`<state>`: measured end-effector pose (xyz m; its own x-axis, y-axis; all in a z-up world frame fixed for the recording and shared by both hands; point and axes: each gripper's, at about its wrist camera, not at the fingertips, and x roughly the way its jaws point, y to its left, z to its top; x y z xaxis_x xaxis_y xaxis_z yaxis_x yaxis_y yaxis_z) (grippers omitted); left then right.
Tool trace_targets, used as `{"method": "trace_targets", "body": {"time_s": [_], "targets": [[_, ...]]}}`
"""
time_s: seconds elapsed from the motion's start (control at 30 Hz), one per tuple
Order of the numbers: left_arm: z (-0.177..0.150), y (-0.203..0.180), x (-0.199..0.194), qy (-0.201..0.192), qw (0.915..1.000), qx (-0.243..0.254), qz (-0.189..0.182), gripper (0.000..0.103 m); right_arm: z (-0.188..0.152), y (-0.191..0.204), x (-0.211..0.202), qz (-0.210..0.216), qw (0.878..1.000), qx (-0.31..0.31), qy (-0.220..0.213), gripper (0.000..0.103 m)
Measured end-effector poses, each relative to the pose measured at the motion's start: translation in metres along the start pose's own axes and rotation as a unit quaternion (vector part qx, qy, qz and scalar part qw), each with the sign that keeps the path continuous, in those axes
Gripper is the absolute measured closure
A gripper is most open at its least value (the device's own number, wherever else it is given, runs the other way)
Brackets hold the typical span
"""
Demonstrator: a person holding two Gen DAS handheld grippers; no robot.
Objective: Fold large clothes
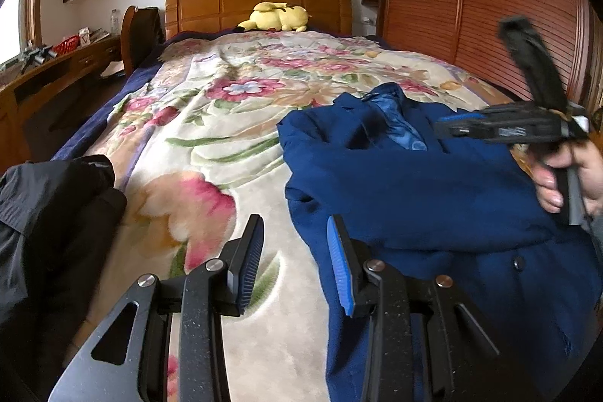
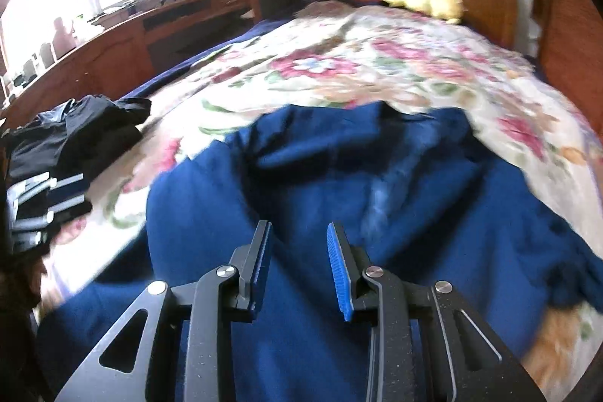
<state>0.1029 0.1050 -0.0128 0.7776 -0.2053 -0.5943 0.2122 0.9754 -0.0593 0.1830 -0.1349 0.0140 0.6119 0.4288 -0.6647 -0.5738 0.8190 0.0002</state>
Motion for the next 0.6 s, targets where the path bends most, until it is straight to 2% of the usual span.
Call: {"method": "trace_targets", "body": {"time_s": [0.13, 0.3, 0.43, 0.57, 0.6], "targets": [[0.0, 0.006, 0.005, 0.005, 1.0, -0.005, 0.005, 0.067, 0.027, 0.019, 0.051, 0.032, 0.999, -0.021, 0.031, 0.072], [-0.002, 0.008, 0.011, 0.011, 0.9999, -0.006, 0.009, 0.067, 0.044, 0.038, 0.108, 0.059, 0.995, -0.032, 0.074, 0.072], [-0.002, 0.008, 0.016, 0.017, 0.9998, -0.006, 0.007, 0.067, 0.059, 0.039, 0.147, 0.074, 0.991, -0.02, 0.112, 0.072], [-0.003, 0.006, 0.017, 0.019, 0.9998, -0.003, 0.006, 0.067, 0.059, 0.043, 0.162, 0.069, 0.989, -0.033, 0.13, 0.072], [-0.002, 0.006, 0.017, 0.019, 0.9998, -0.003, 0.006, 0.067, 0.059, 0.044, 0.163, 0.071, 0.988, -0.035, 0.131, 0.075]]}}
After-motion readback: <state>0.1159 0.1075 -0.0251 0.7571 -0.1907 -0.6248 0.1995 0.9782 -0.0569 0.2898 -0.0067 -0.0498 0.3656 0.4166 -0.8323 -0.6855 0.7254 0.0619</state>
